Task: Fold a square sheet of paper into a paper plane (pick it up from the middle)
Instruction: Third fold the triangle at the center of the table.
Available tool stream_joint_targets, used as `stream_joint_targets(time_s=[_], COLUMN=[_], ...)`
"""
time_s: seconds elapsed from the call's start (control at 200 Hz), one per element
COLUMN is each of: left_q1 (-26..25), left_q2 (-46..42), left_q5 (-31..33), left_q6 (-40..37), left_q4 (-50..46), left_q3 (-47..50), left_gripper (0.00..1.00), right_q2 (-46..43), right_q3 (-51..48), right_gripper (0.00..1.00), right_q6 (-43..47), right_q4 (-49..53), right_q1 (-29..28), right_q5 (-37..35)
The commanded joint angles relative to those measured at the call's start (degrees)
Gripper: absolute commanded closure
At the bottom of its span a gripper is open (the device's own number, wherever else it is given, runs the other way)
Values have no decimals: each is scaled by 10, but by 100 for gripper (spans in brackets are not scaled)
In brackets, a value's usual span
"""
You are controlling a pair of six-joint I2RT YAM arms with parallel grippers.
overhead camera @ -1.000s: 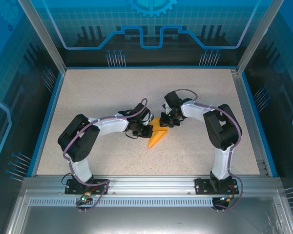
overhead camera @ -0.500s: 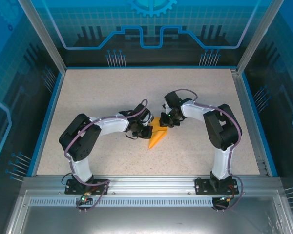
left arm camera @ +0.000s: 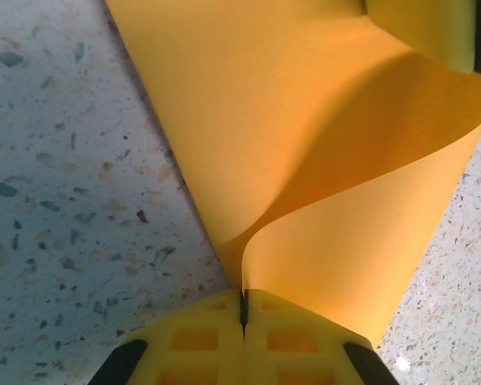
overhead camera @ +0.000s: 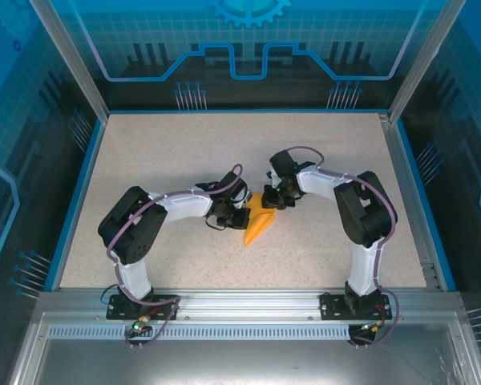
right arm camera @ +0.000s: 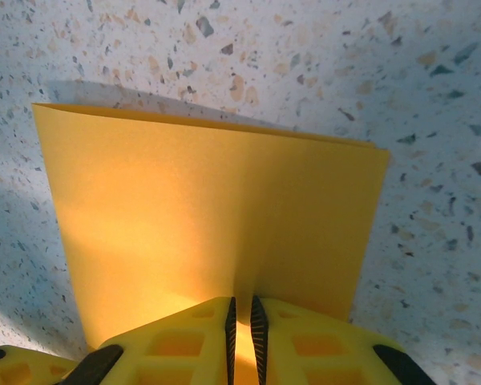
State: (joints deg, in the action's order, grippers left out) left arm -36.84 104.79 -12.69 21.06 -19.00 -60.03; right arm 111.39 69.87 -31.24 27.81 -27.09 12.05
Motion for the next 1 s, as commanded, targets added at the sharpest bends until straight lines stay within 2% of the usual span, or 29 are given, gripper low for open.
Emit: stream_joint_targets(time_s=[0.0,0.27,0.71,0.995], left_q1=[6,5,5,5], left_q2=[-5,-13,21,13], left_q5=[-4,-19,-1,3], left_q6=[-3,-4,3,12], left_q4=[3,21,-6,-5], left_q3=[-15,-12,-14,12], left_gripper=[100,99,100,100], right_q2=[21,23,16,2], right_q3=[-10,-11,-6,13], right_gripper=[82,83,82,81], right_q6=[-2,-2,-2,1], right_q4=[30,30,33,43], right_q1=[-11,-12,-11,-9], right_q5=[-19,-19,-18,-17])
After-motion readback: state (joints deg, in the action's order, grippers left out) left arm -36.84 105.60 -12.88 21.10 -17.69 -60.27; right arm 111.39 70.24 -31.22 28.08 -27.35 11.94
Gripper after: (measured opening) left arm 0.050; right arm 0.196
